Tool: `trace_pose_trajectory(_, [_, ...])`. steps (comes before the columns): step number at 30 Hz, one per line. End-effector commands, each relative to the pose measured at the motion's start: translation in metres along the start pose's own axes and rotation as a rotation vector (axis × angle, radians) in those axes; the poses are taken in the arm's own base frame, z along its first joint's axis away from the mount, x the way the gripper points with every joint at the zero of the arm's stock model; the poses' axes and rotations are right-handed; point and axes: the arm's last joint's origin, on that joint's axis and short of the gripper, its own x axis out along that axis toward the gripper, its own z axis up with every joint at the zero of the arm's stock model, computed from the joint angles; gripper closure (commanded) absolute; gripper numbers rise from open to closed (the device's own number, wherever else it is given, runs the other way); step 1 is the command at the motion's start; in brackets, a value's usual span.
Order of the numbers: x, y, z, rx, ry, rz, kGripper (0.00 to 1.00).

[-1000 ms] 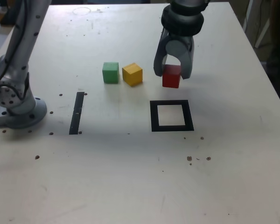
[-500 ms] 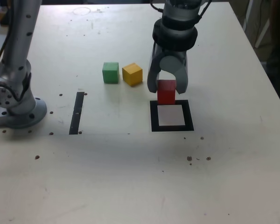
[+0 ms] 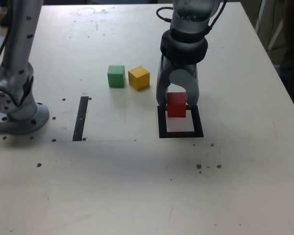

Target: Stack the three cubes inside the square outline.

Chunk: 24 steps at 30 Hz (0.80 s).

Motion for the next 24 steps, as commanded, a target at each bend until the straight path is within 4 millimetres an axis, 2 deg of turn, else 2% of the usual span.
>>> trace_pose_trajectory(1, [0.003, -0.001, 0.002, 0.0, 0.008, -0.004, 0.65])
trace_pose_trajectory(14, [0.015, -0.006, 0.008, 0.009, 0.02, -0.018, 0.63])
trace_pose_trajectory(15, [0.016, -0.006, 0.008, 0.01, 0.018, -0.017, 0.58])
trace_pose_trajectory(20, [0.017, -0.006, 0.009, 0.015, 0.013, -0.009, 0.11])
trace_pose_trajectory(21, [0.017, -0.006, 0.009, 0.015, 0.014, -0.009, 0.04])
trace_pose_trajectory(24, [0.018, -0.006, 0.008, 0.015, 0.016, -0.009, 0.0])
